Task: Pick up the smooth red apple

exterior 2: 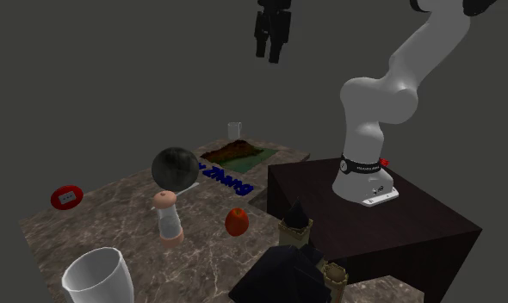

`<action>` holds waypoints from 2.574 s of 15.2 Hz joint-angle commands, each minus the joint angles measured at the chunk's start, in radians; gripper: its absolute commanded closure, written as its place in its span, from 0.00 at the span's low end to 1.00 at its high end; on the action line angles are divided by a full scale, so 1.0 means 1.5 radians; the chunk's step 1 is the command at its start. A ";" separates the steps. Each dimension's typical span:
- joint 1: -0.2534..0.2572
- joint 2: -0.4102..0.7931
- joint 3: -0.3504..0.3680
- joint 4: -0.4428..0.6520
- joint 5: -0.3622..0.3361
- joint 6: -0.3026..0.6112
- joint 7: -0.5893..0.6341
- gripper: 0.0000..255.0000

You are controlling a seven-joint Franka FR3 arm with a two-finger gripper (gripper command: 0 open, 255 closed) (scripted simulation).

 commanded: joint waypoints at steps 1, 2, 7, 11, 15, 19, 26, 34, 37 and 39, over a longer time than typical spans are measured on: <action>0.000 0.000 0.000 0.000 0.000 0.000 0.000 0.00; -0.001 0.001 0.000 -0.021 0.001 0.022 0.004 0.00; -0.004 0.023 0.003 -0.117 0.006 0.135 0.024 0.00; -0.007 0.061 0.006 -0.179 0.008 0.232 0.040 0.00; -0.012 0.119 0.011 -0.229 0.010 0.337 0.057 0.00; -0.019 0.200 0.017 -0.262 0.008 0.448 0.076 0.00; -0.039 0.388 0.032 -0.278 -0.016 0.646 0.123 0.00; -0.053 0.603 0.021 -0.240 -0.122 0.815 0.225 0.00; -0.042 0.639 0.004 -0.234 -0.154 0.845 0.251 0.00; -0.032 0.664 -0.011 -0.229 -0.174 0.864 0.267 0.00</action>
